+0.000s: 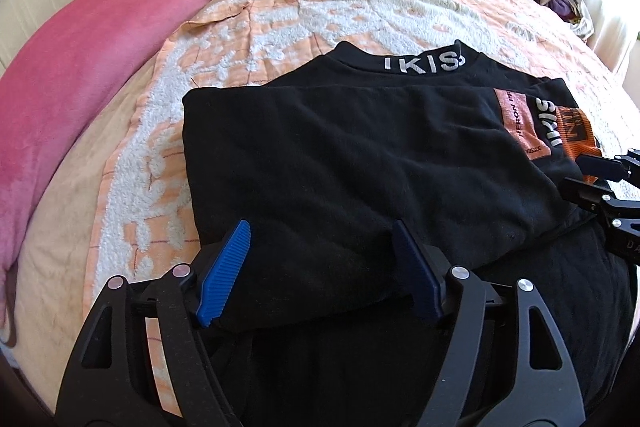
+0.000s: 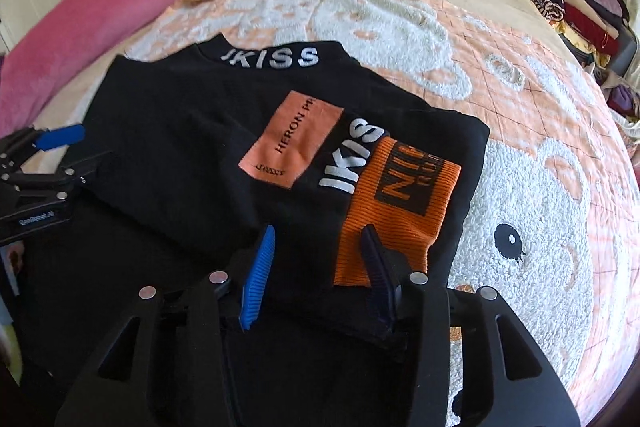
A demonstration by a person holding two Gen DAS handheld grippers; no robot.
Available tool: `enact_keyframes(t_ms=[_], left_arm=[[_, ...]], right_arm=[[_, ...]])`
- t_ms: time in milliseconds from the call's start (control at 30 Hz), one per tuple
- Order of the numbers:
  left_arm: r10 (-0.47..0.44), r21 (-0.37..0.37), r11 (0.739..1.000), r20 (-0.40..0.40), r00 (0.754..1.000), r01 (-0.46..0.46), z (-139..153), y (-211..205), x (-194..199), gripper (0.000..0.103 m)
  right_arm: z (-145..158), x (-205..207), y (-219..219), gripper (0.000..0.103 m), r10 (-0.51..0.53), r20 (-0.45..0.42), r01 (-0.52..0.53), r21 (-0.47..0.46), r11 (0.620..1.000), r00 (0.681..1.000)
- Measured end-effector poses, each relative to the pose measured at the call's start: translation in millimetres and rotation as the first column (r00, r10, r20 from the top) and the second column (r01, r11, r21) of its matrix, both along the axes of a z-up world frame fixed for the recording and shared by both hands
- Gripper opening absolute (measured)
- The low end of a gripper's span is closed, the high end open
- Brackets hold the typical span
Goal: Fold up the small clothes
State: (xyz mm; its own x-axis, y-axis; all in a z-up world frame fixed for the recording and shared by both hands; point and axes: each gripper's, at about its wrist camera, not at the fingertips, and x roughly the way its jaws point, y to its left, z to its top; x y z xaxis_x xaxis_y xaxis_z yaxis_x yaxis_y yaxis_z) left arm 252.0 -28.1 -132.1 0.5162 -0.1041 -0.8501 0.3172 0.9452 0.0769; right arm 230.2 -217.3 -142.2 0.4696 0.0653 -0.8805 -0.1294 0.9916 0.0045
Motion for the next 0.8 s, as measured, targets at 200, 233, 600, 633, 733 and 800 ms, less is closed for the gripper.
enact_keyframes(t_ms=[200, 233, 600, 633, 733, 800], left_arm=[[0.001, -0.01, 1.0, 0.0, 1.0, -0.001, 1.6, 0.7, -0.9, 0.066], [0.001, -0.014, 1.0, -0.001, 1.0, -0.001, 2.6, 0.9, -0.9, 0.066], [-0.001, -0.055, 0.998, 0.037, 0.999, 0.003, 23.8, 6.8, -10.1, 0.072], [-0.001, -0.052, 0.999, 0.047, 0.999, 0.004, 26.7, 7.1, -12.1, 0.074], [0.009, -0.039, 0.999, 0.074, 0.997, -0.006, 34.7, 10.7, -17.1, 0.078], [0.018, -0.036, 0.999, 0.08, 0.997, -0.015, 40.2, 12.2, -21.0, 0.08]], right_arm=[[-1.9, 5.9, 1.0, 0.045, -0.004, -0.002, 0.004, 0.004, 1.0, 1.0], [-1.9, 6.5, 0.6, 0.045, -0.005, -0.002, 0.005, 0.008, 1.0, 1.0], [21.7, -12.6, -18.5, 0.066, -0.052, 0.06, 0.046, 0.097, 0.994, 0.997], [24.8, -15.8, -21.3, 0.068, -0.059, 0.068, 0.052, 0.104, 0.993, 0.996], [37.7, -28.6, -31.8, 0.075, -0.071, 0.1, 0.056, 0.138, 0.989, 0.992], [47.5, -38.1, -39.2, 0.079, -0.082, 0.126, 0.06, 0.165, 0.984, 0.989]])
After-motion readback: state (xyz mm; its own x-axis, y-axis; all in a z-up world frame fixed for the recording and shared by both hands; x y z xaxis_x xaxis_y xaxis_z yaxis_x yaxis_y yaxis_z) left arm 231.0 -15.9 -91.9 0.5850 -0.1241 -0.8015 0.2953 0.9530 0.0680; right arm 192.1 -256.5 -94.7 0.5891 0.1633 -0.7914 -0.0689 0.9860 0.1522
